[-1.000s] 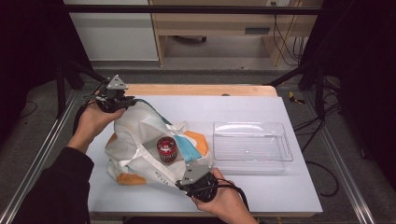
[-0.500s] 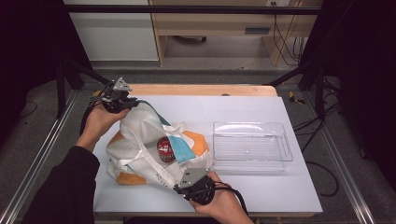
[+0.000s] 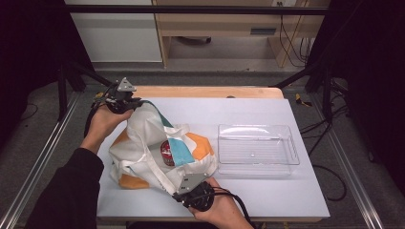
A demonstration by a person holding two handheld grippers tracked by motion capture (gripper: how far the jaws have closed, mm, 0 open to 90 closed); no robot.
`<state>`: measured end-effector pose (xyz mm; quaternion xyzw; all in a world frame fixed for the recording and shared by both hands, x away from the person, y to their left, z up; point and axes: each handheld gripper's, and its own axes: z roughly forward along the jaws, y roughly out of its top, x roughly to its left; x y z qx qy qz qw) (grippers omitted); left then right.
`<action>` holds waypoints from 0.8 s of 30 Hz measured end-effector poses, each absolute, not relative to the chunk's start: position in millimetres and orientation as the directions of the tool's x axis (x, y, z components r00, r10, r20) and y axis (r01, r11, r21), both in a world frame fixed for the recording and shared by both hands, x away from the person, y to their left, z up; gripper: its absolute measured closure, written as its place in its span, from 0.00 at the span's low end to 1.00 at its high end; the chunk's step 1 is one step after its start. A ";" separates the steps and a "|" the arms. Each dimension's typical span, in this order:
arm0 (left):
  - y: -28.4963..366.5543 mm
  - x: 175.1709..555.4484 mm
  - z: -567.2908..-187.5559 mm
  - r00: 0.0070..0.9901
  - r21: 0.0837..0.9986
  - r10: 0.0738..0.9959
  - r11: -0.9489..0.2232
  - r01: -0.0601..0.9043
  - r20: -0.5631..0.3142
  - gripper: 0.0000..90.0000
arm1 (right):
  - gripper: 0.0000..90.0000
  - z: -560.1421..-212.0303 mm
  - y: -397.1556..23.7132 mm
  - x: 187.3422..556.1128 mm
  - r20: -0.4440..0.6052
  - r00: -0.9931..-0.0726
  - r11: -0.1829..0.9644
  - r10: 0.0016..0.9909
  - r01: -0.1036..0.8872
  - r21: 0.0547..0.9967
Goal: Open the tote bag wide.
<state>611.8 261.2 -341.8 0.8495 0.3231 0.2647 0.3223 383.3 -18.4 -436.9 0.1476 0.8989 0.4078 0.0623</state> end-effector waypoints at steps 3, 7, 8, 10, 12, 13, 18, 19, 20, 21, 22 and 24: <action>260.9 613.8 -343.3 0.652 0.717 0.720 -0.583 0.381 0.238 0.92 | 1.00 -437.7 -16.0 383.0 0.019 -0.949 0.625 0.316 0.223 0.748; 259.3 615.3 -344.3 0.650 0.722 0.722 -0.578 0.380 0.236 0.92 | 1.00 -439.0 -13.9 383.1 0.021 -0.950 0.626 0.311 0.222 0.748; 256.6 616.1 -344.9 0.655 0.723 0.718 -0.581 0.375 0.237 0.92 | 1.00 -441.0 -11.9 384.6 0.032 -0.949 0.624 0.315 0.232 0.746; 253.4 616.4 -345.8 0.658 0.721 0.714 -0.585 0.371 0.240 0.92 | 1.00 -442.9 -10.5 385.4 0.036 -0.949 0.625 0.314 0.235 0.745; 252.3 616.8 -346.4 0.660 0.722 0.712 -0.586 0.368 0.241 0.92 | 1.00 -444.4 -9.5 385.2 0.042 -0.949 0.622 0.311 0.238 0.746; 250.6 617.7 -348.1 0.662 0.718 0.710 -0.589 0.371 0.240 0.92 | 1.00 -444.9 -9.2 384.9 0.043 -0.949 0.623 0.312 0.239 0.745; 250.5 620.2 -351.9 0.658 0.721 0.717 -0.580 0.380 0.229 0.92 | 1.00 -445.7 -8.5 385.1 0.057 -0.948 0.617 0.313 0.248 0.747; 249.9 620.4 -353.2 0.656 0.722 0.719 -0.577 0.382 0.228 0.92 | 1.00 -446.2 -8.6 384.7 0.050 -0.949 0.621 0.312 0.244 0.745; 248.6 620.6 -354.9 0.658 0.717 0.717 -0.582 0.383 0.230 0.92 | 1.00 -446.6 -8.7 384.7 0.048 -0.949 0.622 0.311 0.242 0.745; 248.0 620.4 -356.0 0.656 0.717 0.718 -0.581 0.384 0.231 0.92 | 1.00 -447.0 -8.7 384.5 0.048 -0.950 0.623 0.310 0.241 0.744; 247.8 620.3 -356.9 0.656 0.717 0.719 -0.581 0.385 0.230 0.92 | 1.00 -447.7 -8.8 384.2 0.045 -0.949 0.624 0.312 0.241 0.743; 247.9 620.3 -357.5 0.654 0.715 0.720 -0.582 0.388 0.231 0.92 | 1.00 -448.4 -8.8 383.8 0.045 -0.948 0.623 0.314 0.242 0.744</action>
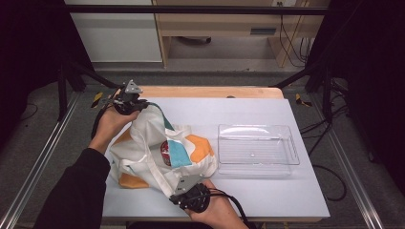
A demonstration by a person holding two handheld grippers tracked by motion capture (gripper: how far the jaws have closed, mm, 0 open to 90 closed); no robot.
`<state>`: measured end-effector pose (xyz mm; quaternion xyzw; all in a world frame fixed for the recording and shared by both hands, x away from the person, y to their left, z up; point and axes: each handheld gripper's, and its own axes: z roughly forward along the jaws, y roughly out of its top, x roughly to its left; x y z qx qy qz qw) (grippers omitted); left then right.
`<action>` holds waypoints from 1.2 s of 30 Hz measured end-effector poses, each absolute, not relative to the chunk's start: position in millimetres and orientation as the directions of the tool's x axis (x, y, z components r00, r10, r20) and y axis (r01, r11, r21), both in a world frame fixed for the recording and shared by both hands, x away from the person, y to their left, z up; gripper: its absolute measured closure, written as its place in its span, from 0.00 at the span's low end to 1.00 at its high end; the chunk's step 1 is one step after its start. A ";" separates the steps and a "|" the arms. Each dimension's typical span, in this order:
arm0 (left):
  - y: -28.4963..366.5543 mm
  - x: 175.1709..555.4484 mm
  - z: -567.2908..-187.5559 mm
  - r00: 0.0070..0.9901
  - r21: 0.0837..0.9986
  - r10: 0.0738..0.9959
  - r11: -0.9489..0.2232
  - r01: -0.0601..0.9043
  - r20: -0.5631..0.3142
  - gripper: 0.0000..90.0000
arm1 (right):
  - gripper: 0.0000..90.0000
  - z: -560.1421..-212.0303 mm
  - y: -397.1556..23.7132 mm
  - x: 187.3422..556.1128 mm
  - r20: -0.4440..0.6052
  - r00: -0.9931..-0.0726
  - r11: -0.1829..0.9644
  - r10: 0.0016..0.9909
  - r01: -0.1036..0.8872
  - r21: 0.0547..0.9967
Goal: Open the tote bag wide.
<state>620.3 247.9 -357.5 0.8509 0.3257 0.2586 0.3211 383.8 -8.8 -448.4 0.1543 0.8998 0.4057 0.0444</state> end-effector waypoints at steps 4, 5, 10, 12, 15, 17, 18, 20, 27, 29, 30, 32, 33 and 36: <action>249.9 620.8 -361.6 0.654 0.714 0.724 -0.576 0.398 0.220 0.92 | 1.00 -449.6 -9.4 382.6 0.034 -0.950 0.633 0.310 0.233 0.739; 250.8 620.7 -363.5 0.656 0.710 0.723 -0.577 0.403 0.215 0.92 | 1.00 -451.2 -9.3 383.0 0.025 -0.951 0.637 0.307 0.225 0.737; 253.6 617.5 -364.3 0.654 0.724 0.728 -0.562 0.399 0.205 0.91 | 0.99 -450.4 -9.8 384.0 0.021 -0.950 0.639 0.313 0.227 0.735; 254.0 615.5 -363.0 0.655 0.729 0.727 -0.561 0.393 0.206 0.86 | 0.97 -446.8 -12.1 384.8 0.029 -0.948 0.628 0.316 0.232 0.743; 256.9 602.7 -351.2 0.639 0.768 0.737 -0.534 0.354 0.219 0.68 | 0.83 -439.7 -17.3 385.6 0.026 -0.944 0.598 0.329 0.230 0.768; 258.8 594.8 -343.7 0.643 0.779 0.732 -0.532 0.333 0.225 0.65 | 0.76 -433.9 -20.7 384.1 0.030 -0.942 0.571 0.335 0.228 0.789; 259.8 590.7 -339.8 0.642 0.784 0.728 -0.536 0.312 0.242 0.63 | 0.73 -430.3 -23.0 384.0 0.022 -0.942 0.560 0.334 0.217 0.799; 261.1 585.5 -335.7 0.643 0.783 0.722 -0.545 0.300 0.256 0.60 | 0.70 -426.5 -24.7 383.8 0.013 -0.937 0.551 0.348 0.216 0.806; 271.1 535.5 -317.2 0.650 0.799 0.712 -0.539 0.264 0.266 0.55 | 0.67 -397.7 -25.3 380.3 -0.024 -0.931 0.543 0.365 0.191 0.818; 273.6 515.4 -317.7 0.663 0.791 0.696 -0.555 0.256 0.274 0.54 | 0.66 -389.9 -22.6 380.0 -0.046 -0.929 0.554 0.367 0.178 0.813; 273.6 515.4 -317.7 0.663 0.791 0.696 -0.555 0.256 0.274 0.53 | 0.66 -389.9 -22.6 380.0 -0.046 -0.929 0.554 0.367 0.178 0.813; 274.9 497.7 -320.0 0.664 0.801 0.698 -0.544 0.249 0.268 0.53 | 0.66 -372.8 -18.1 382.2 -0.075 -0.923 0.555 0.378 0.161 0.816; 274.8 484.1 -322.8 0.665 0.804 0.696 -0.543 0.242 0.270 0.53 | 0.65 -368.7 -17.3 383.0 -0.083 -0.921 0.559 0.380 0.157 0.814; 272.4 469.4 -327.3 0.673 0.802 0.688 -0.548 0.237 0.271 0.52 | 0.64 -354.0 -13.3 388.5 -0.120 -0.912 0.577 0.393 0.143 0.804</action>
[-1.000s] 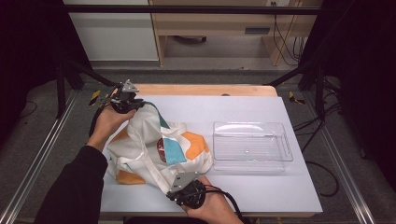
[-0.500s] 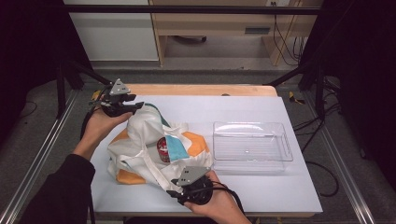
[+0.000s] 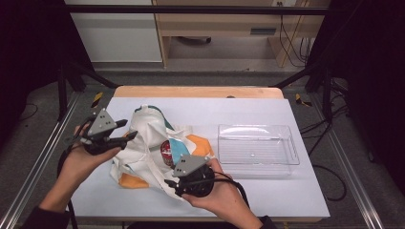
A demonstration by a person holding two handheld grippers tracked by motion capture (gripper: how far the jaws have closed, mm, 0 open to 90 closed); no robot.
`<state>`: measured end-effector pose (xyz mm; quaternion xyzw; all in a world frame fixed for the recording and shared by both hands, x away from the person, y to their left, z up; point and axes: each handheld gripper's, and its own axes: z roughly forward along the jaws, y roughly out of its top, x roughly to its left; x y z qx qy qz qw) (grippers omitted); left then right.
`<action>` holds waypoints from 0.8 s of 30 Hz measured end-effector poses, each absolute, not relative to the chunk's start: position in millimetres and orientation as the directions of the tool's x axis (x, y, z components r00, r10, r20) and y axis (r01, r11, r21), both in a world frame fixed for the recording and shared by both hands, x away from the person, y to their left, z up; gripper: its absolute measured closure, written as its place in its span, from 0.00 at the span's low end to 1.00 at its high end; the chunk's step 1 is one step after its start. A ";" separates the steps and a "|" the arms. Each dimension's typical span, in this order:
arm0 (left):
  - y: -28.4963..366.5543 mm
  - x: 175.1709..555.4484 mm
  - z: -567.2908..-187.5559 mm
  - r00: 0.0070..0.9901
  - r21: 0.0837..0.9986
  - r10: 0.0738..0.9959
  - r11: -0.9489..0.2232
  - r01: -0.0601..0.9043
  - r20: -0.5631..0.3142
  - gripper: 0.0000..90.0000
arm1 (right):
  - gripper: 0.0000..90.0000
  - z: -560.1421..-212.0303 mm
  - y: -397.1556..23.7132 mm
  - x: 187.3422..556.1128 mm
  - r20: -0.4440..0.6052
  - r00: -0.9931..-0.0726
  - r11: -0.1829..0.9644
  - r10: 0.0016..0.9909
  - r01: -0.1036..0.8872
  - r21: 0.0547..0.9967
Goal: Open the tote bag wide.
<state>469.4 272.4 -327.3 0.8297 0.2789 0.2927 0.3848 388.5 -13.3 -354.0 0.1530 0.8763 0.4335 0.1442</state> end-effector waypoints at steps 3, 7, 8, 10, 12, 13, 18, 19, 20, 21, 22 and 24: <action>265.3 444.1 -341.9 0.688 0.807 0.682 -0.539 0.242 0.250 0.52 | 0.64 -341.2 -9.9 396.1 -0.140 -0.904 0.595 0.404 0.144 0.791; 259.1 428.9 -366.7 0.685 0.807 0.690 -0.530 0.258 0.234 0.51 | 0.62 -329.4 -6.7 405.2 -0.148 -0.892 0.594 0.427 0.153 0.790; 259.1 428.9 -366.7 0.685 0.807 0.690 -0.530 0.258 0.234 0.51 | 0.61 -327.7 -5.6 408.4 -0.143 -0.891 0.596 0.431 0.161 0.787; 257.3 427.5 -376.6 0.681 0.802 0.696 -0.530 0.275 0.226 0.49 | 0.60 -325.2 -1.7 415.5 -0.150 -0.883 0.608 0.445 0.174 0.775; 256.2 429.0 -385.8 0.664 0.806 0.714 -0.518 0.287 0.222 0.49 | 0.60 -323.2 2.7 423.7 -0.174 -0.880 0.623 0.442 0.161 0.766; 256.0 429.6 -388.0 0.660 0.812 0.721 -0.504 0.294 0.209 0.49 | 0.59 -322.8 5.2 428.1 -0.197 -0.874 0.636 0.444 0.152 0.757; 251.3 431.5 -396.0 0.648 0.821 0.739 -0.479 0.310 0.186 0.48 | 0.53 -322.8 18.8 455.1 -0.229 -0.850 0.667 0.475 0.178 0.723; 248.7 433.2 -398.4 0.650 0.822 0.739 -0.474 0.316 0.176 0.48 | 0.52 -322.9 21.5 461.9 -0.222 -0.846 0.665 0.485 0.193 0.721; 248.7 433.2 -398.4 0.650 0.822 0.739 -0.474 0.316 0.176 0.47 | 0.52 -322.9 21.5 461.9 -0.222 -0.846 0.665 0.485 0.193 0.721; 248.3 434.7 -399.6 0.639 0.838 0.753 -0.443 0.318 0.156 0.47 | 0.52 -323.8 28.1 474.5 -0.211 -0.836 0.663 0.506 0.220 0.716; 247.6 435.6 -400.9 0.640 0.844 0.755 -0.430 0.322 0.140 0.47 | 0.52 -325.1 31.8 480.3 -0.212 -0.833 0.665 0.511 0.227 0.712; 246.9 436.0 -401.8 0.644 0.837 0.751 -0.442 0.323 0.147 0.47 | 0.51 -326.4 35.7 485.5 -0.208 -0.828 0.667 0.520 0.242 0.705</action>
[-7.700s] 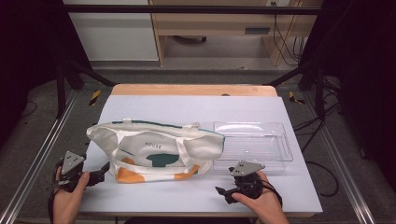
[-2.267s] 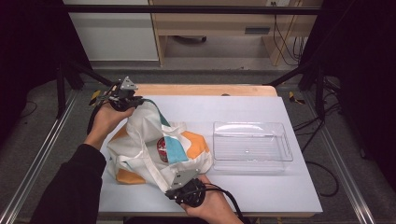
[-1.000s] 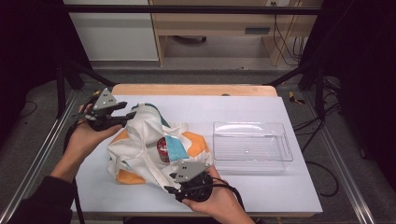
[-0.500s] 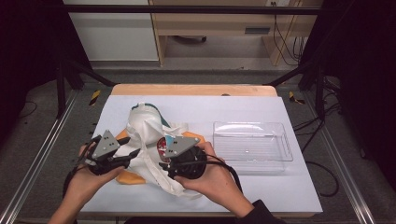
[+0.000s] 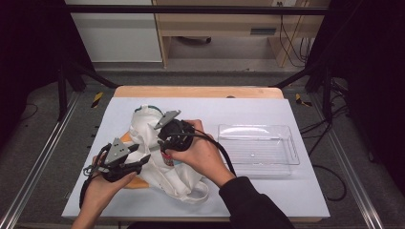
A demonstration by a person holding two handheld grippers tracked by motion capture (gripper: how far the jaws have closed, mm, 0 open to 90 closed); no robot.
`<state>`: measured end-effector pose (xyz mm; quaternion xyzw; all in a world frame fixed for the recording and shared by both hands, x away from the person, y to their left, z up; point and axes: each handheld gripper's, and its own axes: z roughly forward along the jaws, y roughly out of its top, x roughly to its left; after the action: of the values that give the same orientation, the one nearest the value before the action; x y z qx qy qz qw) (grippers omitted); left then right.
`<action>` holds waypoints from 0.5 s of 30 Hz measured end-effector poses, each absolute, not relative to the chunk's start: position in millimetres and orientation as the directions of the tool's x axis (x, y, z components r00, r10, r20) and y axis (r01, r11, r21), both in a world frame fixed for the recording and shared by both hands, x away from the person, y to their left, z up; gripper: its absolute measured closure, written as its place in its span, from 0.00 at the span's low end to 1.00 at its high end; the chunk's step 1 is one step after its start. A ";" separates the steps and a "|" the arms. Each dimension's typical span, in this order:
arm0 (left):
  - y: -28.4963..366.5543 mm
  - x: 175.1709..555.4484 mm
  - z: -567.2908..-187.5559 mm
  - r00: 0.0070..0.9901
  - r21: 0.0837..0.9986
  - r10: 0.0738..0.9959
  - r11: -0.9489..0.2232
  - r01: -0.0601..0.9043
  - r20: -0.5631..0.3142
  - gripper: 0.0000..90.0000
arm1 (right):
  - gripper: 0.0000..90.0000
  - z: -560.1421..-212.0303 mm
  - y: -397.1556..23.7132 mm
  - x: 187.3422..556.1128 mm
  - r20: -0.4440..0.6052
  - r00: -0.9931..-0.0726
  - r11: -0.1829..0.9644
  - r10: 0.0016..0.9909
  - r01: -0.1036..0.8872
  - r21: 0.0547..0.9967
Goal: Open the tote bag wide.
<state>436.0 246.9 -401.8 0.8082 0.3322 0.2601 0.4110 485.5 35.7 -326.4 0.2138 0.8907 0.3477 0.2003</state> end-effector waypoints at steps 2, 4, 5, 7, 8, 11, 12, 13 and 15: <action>247.8 435.9 -404.8 0.634 0.844 0.762 -0.422 0.330 0.133 0.47 | 0.52 -330.7 45.2 498.5 -0.220 -0.816 0.680 0.534 0.260 0.686; 249.2 436.0 -406.9 0.631 0.845 0.765 -0.417 0.336 0.127 0.47 | 0.55 -333.5 48.7 506.4 -0.215 -0.818 0.686 0.533 0.269 0.676; 248.8 436.4 -408.0 0.634 0.849 0.765 -0.405 0.340 0.111 0.48 | 0.55 -335.0 50.2 509.8 -0.217 -0.816 0.692 0.536 0.278 0.666; 247.8 436.5 -408.8 0.638 0.849 0.763 -0.403 0.341 0.105 0.48 | 0.56 -337.6 51.6 516.1 -0.217 -0.815 0.700 0.537 0.288 0.653; 246.4 436.2 -409.4 0.639 0.847 0.761 -0.409 0.339 0.112 0.48 | 0.56 -337.6 51.6 516.1 -0.217 -0.815 0.700 0.537 0.288 0.653; 242.4 434.8 -411.1 0.650 0.841 0.749 -0.431 0.327 0.131 0.51 | 0.56 -342.1 52.4 520.3 -0.213 -0.822 0.722 0.527 0.302 0.622; 241.6 434.2 -411.7 0.655 0.836 0.742 -0.445 0.322 0.143 0.53 | 0.57 -345.6 53.7 518.0 -0.219 -0.835 0.748 0.504 0.296 0.593; 241.5 433.6 -413.0 0.657 0.830 0.738 -0.458 0.317 0.156 0.53 | 0.57 -345.6 53.7 518.0 -0.219 -0.835 0.748 0.504 0.296 0.593; 241.9 433.3 -415.3 0.660 0.830 0.738 -0.453 0.324 0.145 0.59 | 0.60 -348.6 52.8 515.0 -0.243 -0.844 0.772 0.478 0.271 0.575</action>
<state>433.3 241.9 -415.3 0.8140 0.3260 0.2530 0.4088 515.0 52.8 -348.6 0.2032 0.9215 0.2700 0.1916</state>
